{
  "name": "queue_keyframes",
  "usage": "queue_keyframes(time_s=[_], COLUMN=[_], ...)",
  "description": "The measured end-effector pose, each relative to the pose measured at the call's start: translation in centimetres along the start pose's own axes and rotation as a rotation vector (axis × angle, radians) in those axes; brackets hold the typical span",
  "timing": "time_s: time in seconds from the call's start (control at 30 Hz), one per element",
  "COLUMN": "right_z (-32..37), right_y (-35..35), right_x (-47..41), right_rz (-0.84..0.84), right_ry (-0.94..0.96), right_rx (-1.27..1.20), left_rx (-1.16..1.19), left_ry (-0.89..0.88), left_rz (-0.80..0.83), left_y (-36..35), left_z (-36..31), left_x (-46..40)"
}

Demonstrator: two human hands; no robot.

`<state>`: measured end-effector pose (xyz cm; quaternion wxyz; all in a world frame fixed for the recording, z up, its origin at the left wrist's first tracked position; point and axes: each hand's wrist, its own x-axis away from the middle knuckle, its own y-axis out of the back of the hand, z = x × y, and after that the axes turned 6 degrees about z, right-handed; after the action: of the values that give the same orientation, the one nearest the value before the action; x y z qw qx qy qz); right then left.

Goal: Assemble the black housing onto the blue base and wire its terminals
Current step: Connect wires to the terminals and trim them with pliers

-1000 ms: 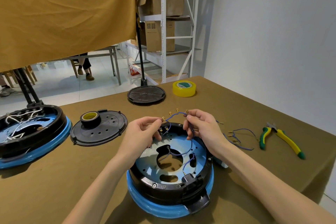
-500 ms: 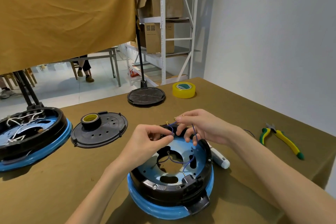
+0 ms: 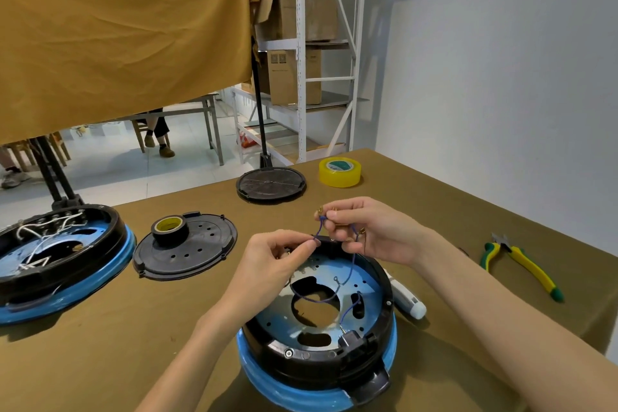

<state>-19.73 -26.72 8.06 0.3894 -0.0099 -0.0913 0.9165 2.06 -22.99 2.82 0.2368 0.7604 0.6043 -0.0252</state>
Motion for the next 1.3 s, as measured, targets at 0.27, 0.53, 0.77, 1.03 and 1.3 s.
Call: queue_keyframes(time_s=[0.27,0.53,0.77,1.03,1.3], right_z=[-1.0,-1.4,-1.5,-1.3,-0.4], right_y=[0.3,-0.3,-0.7,-0.3,-0.9], right_x=[-0.4,-0.2,-0.3,0.0,0.5], right_rz=[-0.072,-0.105,-0.039,0.022,-0.071], right_ry=[-0.023,-0.015,-0.026,-0.047,-0.033], right_rx=[0.095,0.096,0.041,0.065,0.194], left_rx=[0.052,0.284,0.661,0.778,0.621], left_ry=[0.089,0.188,0.258,0.293,0.253], left_rz=[0.046,0.113,0.112,0.249,0.179], left_y=[1.1,0.7,0.5,1.0,0.9], left_z=[-0.4,-1.4,-1.1,-1.2,-1.6], left_x=[-0.1,-0.3,-0.5,-0.3,-0.5])
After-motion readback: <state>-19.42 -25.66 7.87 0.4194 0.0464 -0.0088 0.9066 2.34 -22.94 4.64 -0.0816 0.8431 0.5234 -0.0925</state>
